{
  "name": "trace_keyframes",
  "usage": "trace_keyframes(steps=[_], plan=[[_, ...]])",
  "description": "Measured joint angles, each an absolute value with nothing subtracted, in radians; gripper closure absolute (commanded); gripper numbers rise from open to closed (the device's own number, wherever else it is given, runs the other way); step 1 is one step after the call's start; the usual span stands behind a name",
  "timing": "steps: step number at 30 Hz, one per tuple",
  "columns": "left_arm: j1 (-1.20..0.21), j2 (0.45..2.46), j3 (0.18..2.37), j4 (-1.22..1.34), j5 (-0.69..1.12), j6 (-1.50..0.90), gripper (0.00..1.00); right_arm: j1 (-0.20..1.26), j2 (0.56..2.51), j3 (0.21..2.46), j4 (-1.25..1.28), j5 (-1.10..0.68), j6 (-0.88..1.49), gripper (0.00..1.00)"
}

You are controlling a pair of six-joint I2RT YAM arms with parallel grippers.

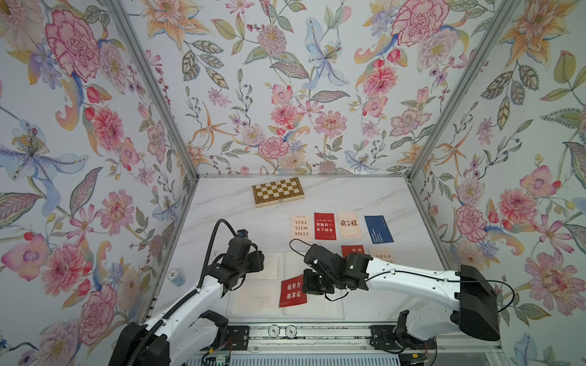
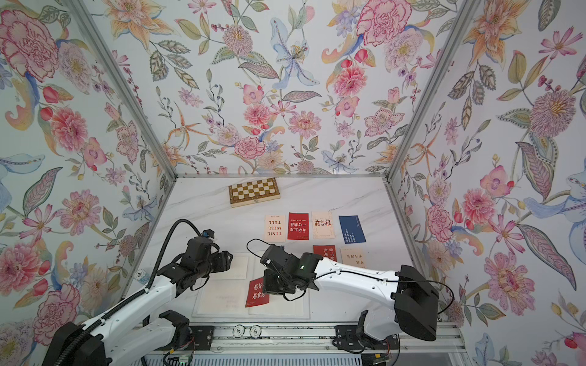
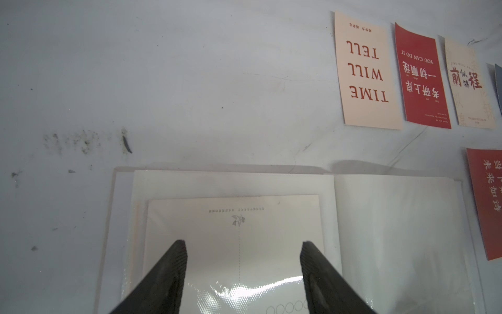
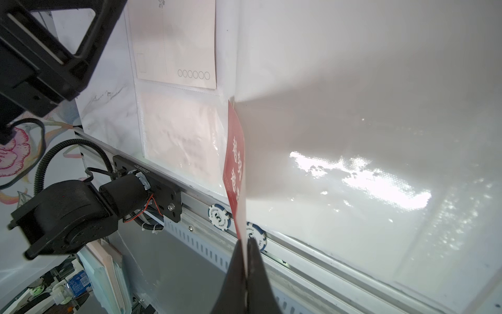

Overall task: Place the photos into the photo albums
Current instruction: Insert the photo into the photo album.

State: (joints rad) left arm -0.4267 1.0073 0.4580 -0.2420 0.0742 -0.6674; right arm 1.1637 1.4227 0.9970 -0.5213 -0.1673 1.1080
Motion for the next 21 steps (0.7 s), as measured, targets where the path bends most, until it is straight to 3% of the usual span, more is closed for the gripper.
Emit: trace_keyframes(steps=[21], plan=[[-0.379,0.992,0.436,-0.276,-0.016,-0.661,0.30,1.153,1.472,0.889,-0.377,-0.229,1.096,1.00]])
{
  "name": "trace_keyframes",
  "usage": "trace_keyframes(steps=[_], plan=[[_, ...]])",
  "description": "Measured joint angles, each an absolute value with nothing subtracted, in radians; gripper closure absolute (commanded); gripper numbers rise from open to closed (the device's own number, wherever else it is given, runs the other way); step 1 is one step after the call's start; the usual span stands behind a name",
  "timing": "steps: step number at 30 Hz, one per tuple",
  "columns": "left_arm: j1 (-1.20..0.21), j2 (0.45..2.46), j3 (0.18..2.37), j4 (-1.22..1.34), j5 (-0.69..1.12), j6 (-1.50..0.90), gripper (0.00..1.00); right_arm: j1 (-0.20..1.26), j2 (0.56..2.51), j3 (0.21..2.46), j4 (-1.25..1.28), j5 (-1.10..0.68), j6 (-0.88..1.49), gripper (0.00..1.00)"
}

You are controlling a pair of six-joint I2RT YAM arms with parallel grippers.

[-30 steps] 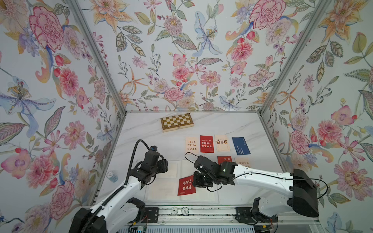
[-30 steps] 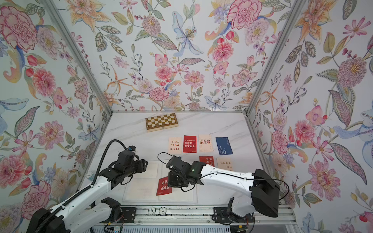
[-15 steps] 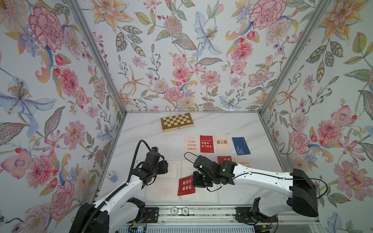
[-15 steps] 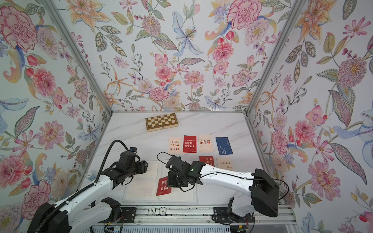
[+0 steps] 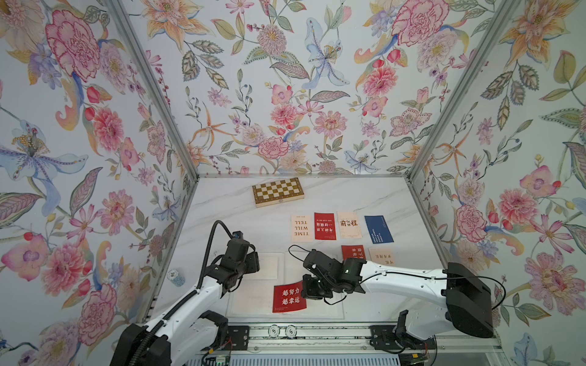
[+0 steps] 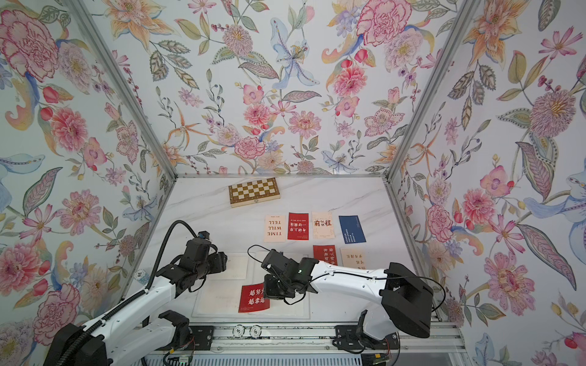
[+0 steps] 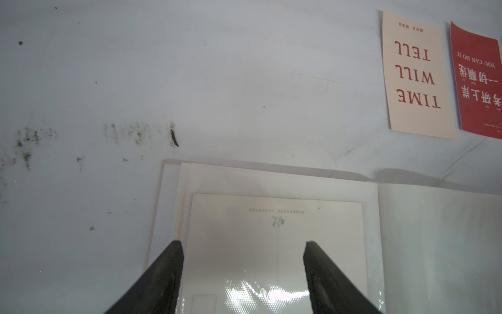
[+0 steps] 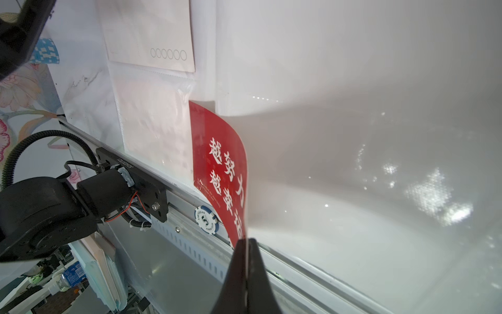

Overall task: Place the photos into the photo albums
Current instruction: Insert the photo into the photo album.

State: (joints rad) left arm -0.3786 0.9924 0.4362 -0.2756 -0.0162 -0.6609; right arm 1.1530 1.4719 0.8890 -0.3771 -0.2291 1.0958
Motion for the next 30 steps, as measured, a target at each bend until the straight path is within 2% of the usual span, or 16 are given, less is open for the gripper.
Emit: trace_keyframes(steps=[10,12,16,18,22,30], plan=[[-0.358,0.997,0.405,-0.276,-0.031,-0.662,0.29,1.124,1.550,0.848,-0.236,-0.282,1.086,0.99],[-0.358,0.997,0.400,-0.271,-0.031,-0.668,0.29,1.123,1.586,0.859,-0.217,-0.299,1.080,0.93],[-0.354,1.004,0.373,-0.257,-0.025,-0.688,0.30,1.122,1.634,0.891,-0.203,-0.323,1.065,0.72],[-0.352,1.004,0.358,-0.253,-0.020,-0.699,0.29,1.121,1.647,0.903,-0.204,-0.331,1.055,0.66],[-0.352,1.004,0.345,-0.249,-0.004,-0.715,0.29,1.118,1.650,0.920,-0.212,-0.339,1.040,0.60],[-0.352,1.004,0.345,-0.241,-0.004,-0.719,0.30,1.112,1.640,0.922,-0.247,-0.341,1.034,0.59]])
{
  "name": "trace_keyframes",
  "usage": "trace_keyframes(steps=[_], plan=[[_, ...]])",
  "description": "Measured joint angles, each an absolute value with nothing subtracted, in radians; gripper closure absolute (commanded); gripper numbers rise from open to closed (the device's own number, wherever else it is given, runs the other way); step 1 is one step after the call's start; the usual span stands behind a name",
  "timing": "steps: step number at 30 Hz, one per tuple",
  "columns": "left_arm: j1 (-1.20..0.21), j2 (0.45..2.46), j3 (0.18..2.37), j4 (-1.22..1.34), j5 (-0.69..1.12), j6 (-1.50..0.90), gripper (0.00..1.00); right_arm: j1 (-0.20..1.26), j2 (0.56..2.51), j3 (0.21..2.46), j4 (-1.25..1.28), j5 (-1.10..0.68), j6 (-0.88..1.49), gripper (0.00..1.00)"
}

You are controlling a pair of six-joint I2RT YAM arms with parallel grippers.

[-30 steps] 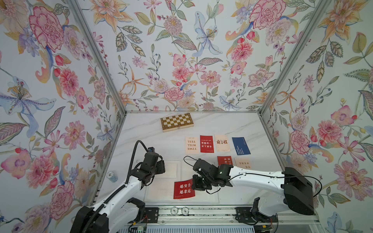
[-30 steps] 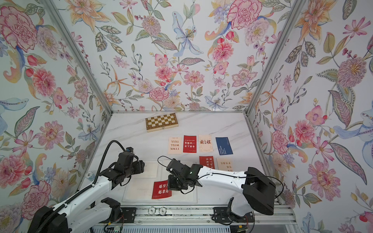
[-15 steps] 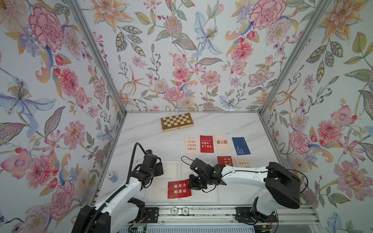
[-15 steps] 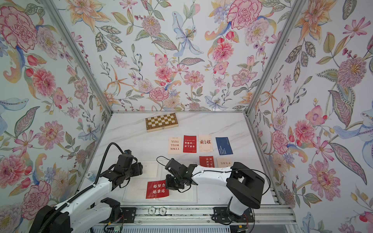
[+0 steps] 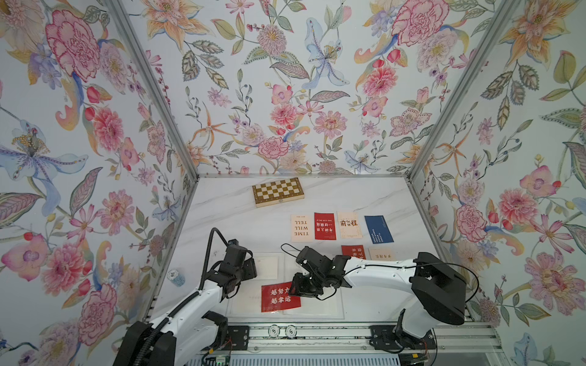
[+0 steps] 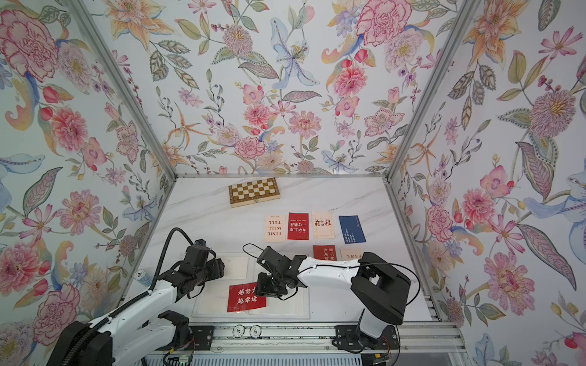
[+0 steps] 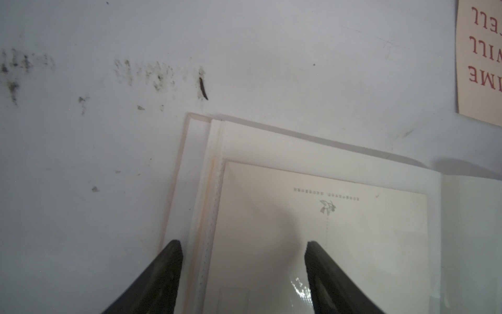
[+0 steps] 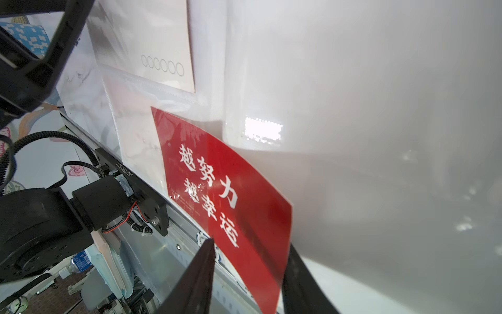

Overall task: Place the photos into the photo albums
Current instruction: Insert the photo into the photo album.

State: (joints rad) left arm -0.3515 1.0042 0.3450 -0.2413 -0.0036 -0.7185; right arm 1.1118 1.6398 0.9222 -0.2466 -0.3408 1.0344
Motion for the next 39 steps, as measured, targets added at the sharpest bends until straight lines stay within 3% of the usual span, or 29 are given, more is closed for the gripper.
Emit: trace_keyframes(steps=[8,39], plan=[[-0.352,1.004,0.338,-0.232,-0.003,-0.719,0.30,1.131,1.632,0.948,-0.291,-0.338,1.024,0.60],[-0.347,0.934,0.300,-0.238,0.023,-0.719,0.30,1.156,1.900,1.157,-0.224,-0.530,0.945,0.60]])
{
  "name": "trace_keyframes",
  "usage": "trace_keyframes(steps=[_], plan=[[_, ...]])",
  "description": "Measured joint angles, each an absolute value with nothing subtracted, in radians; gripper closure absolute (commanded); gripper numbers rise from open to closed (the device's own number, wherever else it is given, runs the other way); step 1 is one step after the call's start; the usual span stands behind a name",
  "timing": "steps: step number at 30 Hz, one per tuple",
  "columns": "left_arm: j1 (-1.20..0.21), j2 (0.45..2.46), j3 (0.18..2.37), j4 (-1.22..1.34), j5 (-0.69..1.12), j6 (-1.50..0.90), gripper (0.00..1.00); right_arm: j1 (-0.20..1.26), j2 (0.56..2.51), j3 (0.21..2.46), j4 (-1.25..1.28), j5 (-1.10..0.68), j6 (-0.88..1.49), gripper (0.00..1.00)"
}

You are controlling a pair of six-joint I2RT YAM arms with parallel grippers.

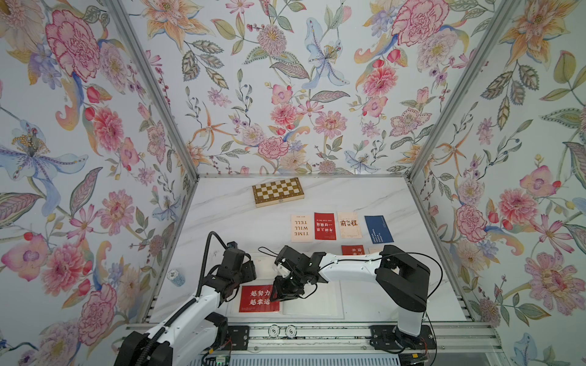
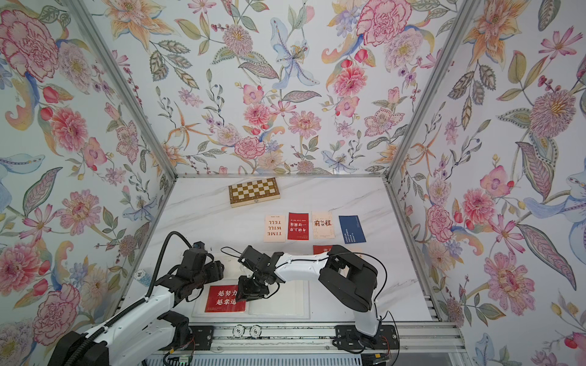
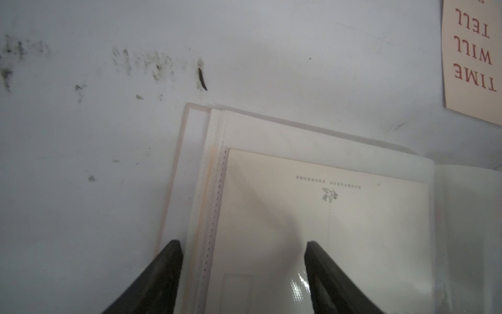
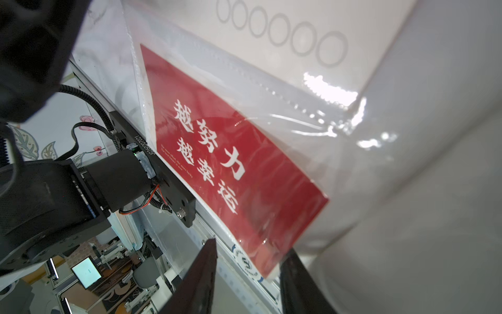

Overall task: Place the photos into the photo albums
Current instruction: Insert the photo into the photo album.

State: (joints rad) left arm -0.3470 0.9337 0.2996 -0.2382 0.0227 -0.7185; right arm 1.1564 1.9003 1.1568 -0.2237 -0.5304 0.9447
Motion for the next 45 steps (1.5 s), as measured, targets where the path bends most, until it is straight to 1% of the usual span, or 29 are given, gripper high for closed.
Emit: trace_keyframes(steps=[14,25,31,39,45], plan=[[-0.347,0.918,0.326,-0.290,0.022,-0.689,0.30,1.150,1.901,1.126,-0.178,-0.553,0.933,0.53],[-0.361,0.918,0.441,-0.321,0.015,-0.616,0.34,1.120,1.715,1.027,-0.189,-0.442,0.919,0.53],[-0.462,0.953,0.486,-0.304,0.034,-0.600,0.40,1.045,1.599,0.936,-0.190,-0.347,0.921,0.54],[-0.645,1.127,0.601,-0.230,0.088,-0.598,0.46,0.910,1.425,0.831,-0.228,-0.247,0.922,0.55],[-0.760,1.269,0.663,-0.152,0.131,-0.615,0.47,0.839,1.360,0.789,-0.263,-0.212,0.918,0.55]])
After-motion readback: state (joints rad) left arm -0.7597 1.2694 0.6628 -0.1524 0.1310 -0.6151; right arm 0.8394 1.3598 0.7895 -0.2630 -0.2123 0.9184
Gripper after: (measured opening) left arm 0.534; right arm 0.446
